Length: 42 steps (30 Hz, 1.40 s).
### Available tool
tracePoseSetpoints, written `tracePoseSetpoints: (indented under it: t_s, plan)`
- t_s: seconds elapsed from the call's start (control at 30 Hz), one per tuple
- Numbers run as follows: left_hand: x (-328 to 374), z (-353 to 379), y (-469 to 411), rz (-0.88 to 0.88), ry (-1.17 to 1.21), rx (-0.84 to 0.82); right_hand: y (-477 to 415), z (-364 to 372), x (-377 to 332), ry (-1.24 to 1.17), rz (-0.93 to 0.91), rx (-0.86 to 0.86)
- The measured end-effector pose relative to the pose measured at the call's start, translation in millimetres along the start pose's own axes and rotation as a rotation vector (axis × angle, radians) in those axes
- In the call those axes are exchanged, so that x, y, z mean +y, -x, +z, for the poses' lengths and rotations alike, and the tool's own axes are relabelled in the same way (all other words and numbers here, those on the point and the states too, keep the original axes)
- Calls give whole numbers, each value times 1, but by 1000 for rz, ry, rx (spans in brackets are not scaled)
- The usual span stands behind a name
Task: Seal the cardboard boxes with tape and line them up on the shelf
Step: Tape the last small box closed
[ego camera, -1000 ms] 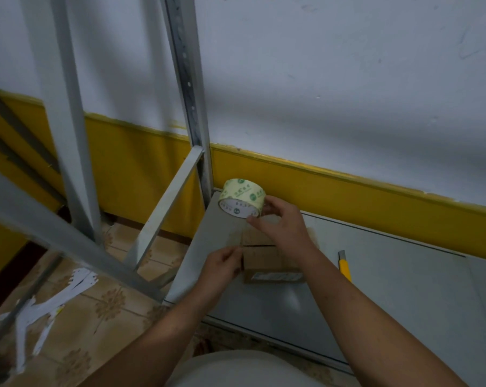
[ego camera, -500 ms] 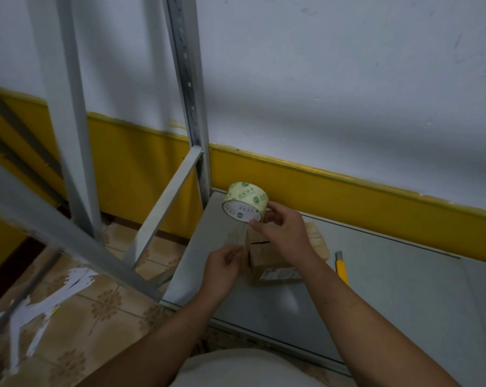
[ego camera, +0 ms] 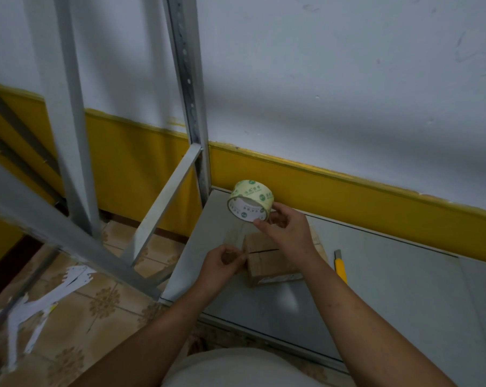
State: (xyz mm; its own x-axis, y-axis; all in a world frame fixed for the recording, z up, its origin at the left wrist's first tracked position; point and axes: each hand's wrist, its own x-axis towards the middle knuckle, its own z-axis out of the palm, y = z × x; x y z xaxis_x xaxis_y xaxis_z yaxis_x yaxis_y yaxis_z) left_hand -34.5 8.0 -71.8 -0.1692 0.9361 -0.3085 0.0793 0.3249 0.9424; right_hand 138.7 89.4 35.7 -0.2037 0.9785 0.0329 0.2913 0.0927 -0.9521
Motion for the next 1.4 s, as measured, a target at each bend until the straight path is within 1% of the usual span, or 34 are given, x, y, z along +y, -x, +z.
tracePoseSetpoints:
  t_s: [0.13, 0.23, 0.33, 0.47, 0.6, 0.67, 0.73, 0.9, 0.93, 1.03, 1.07, 1.1, 1.13, 1.23, 1.3, 1.4]
  plan:
    - [-1, -2, 2, 116, -117, 47, 2, 0, 1, 6, 8, 6]
    - [-3, -4, 1, 179, -261, 64, 4, 0, 0, 14, 1, 21]
    - [-2, -6, 1, 190, -295, 31, 4, 1, 1, 18, -6, 15]
    - [-1, -6, -1, 240, -365, 93, 5, 2, -3, 0, 3, 24]
    - [1, -4, 1, 243, -422, 70, 6, 3, -5, -15, 2, 21]
    - [1, -6, 1, 201, -371, 65, 6, 4, -5, -21, 11, 28]
    - [4, -11, 1, 142, -264, 39, 6, 4, -3, -20, 8, 29]
    - [28, -19, 13, -100, 44, -136, 5, 4, 2, -7, 10, 2]
    - [32, -20, 15, -140, 115, -165, 5, 4, 2, -8, 7, -8]
    - [41, -19, 22, -247, 425, -235, 6, 4, 1, -1, -12, -31]
    - [43, -17, 23, -256, 467, -237, 6, 4, 1, 4, -18, -31]
    - [44, -16, 24, -241, 452, -227, 5, 4, 1, 7, -18, -30]
    - [42, -13, 23, -197, 379, -203, 5, 5, 1, 6, -14, -31]
    - [32, -7, 16, -61, 173, -77, 4, 6, 2, 22, -15, -45]
    - [29, -2, 9, -25, 108, -16, 4, 8, 5, 29, -6, -43]
    - [30, 7, -1, -3, 28, 28, 3, 7, 10, 41, 7, -49]
